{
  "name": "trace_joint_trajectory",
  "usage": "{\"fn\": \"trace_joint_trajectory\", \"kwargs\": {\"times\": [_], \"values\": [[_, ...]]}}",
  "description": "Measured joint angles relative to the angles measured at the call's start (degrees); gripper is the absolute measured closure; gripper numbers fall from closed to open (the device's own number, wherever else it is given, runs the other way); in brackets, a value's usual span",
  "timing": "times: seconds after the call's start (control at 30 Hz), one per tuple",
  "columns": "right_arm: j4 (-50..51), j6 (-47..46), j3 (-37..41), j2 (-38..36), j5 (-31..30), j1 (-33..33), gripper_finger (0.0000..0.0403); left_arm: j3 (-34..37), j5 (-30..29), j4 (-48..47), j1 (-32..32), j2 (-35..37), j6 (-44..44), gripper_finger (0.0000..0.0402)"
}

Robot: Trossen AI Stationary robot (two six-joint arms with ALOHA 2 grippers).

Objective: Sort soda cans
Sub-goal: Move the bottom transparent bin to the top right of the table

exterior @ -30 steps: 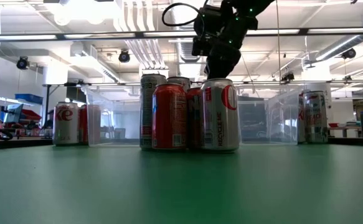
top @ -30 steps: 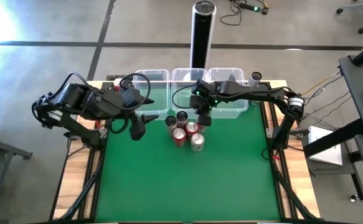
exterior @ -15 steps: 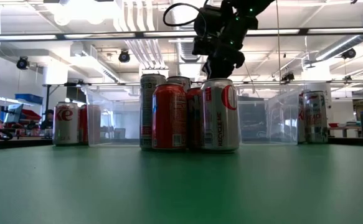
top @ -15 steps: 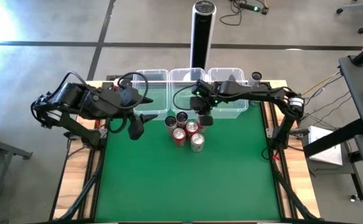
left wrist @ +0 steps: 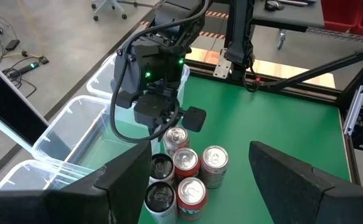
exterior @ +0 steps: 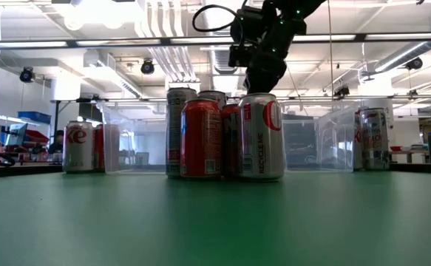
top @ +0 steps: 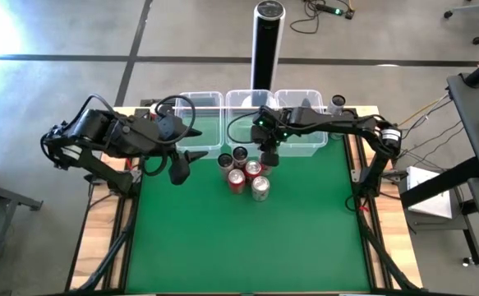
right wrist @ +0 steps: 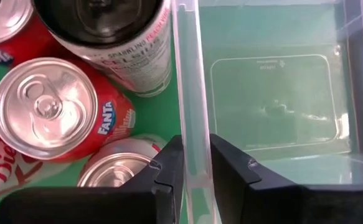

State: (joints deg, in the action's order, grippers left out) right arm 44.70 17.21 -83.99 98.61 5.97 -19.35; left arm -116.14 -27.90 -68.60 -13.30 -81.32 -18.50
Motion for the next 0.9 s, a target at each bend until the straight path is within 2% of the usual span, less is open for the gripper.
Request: {"fn": "trace_joint_trajectory", "kwargs": {"times": [0.17,0.37,0.7,0.9], "values": [[0.0,-1.3,0.0,0.0,-0.2,0.6,0.0351,0.0,0.0,0.0,0.0,0.0,0.0,0.0148],[0.0,-0.1,0.0,0.0,0.0,1.1,0.0338,0.0,0.0,0.0,0.0,0.0,0.0,0.0148],[-0.6,7.6,0.0,0.0,-0.2,1.0,0.0345,0.0,0.0,0.0,0.0,0.0,0.0,0.0148],[-0.4,6.2,0.0,0.0,-0.1,1.0,0.0345,0.0,0.0,0.0,0.0,0.0,0.0,0.0148]]}}
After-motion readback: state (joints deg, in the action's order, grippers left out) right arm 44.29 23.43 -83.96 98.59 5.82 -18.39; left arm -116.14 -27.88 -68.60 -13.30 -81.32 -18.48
